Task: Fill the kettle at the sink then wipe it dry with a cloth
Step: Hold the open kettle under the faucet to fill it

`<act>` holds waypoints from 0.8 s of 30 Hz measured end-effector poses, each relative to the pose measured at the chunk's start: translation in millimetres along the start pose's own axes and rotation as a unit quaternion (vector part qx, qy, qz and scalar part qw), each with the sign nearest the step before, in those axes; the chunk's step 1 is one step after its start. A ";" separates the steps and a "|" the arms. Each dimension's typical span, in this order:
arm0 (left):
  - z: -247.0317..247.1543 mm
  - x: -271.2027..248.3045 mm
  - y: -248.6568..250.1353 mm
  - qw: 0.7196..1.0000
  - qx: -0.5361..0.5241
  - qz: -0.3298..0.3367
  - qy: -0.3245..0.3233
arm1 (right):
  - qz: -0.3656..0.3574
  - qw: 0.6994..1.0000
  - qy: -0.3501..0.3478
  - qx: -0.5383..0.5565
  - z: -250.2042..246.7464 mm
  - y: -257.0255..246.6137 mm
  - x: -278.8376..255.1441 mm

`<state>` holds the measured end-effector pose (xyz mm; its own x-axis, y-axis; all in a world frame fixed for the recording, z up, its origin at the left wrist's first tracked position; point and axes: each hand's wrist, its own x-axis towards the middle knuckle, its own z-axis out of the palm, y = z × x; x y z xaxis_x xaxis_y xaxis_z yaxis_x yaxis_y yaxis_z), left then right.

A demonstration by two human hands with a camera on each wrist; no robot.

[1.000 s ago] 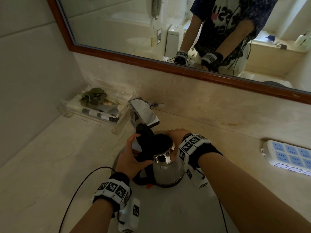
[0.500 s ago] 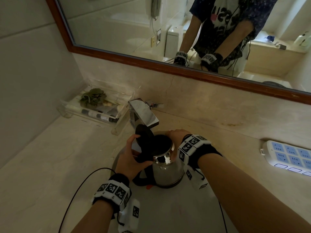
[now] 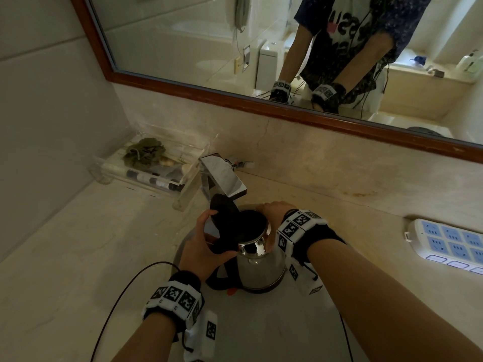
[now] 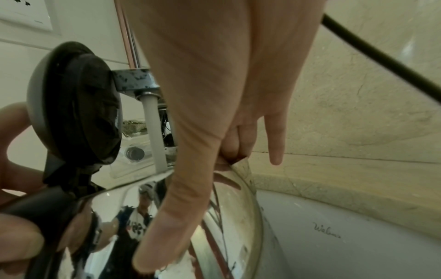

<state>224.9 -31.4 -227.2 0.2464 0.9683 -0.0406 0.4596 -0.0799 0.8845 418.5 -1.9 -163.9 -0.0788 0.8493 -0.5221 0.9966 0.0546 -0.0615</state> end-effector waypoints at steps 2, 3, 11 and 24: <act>0.0 -0.5 1.1 1.000 -0.002 -0.003 -0.002 | -0.001 1.000 0.003 0.003 0.2 -0.3 0.6; 0.1 -0.8 1.3 1.000 0.000 -0.003 -0.003 | -0.002 1.000 0.003 0.003 0.5 -0.5 1.0; 1.0 -0.8 0.3 1.000 -0.002 -0.004 -0.001 | 0.000 1.000 -0.009 -0.009 -1.3 -0.8 2.0; 1.7 -0.6 -0.8 1.000 -0.001 -0.004 -0.001 | 0.002 1.000 -0.019 -0.012 -2.7 -0.7 3.2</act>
<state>225.9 -32.4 -228.7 0.2453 0.9683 -0.0483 0.4589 -0.0720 0.8856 417.6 2.2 -163.3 -0.0754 0.8294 -0.5536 0.9971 0.0642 -0.0397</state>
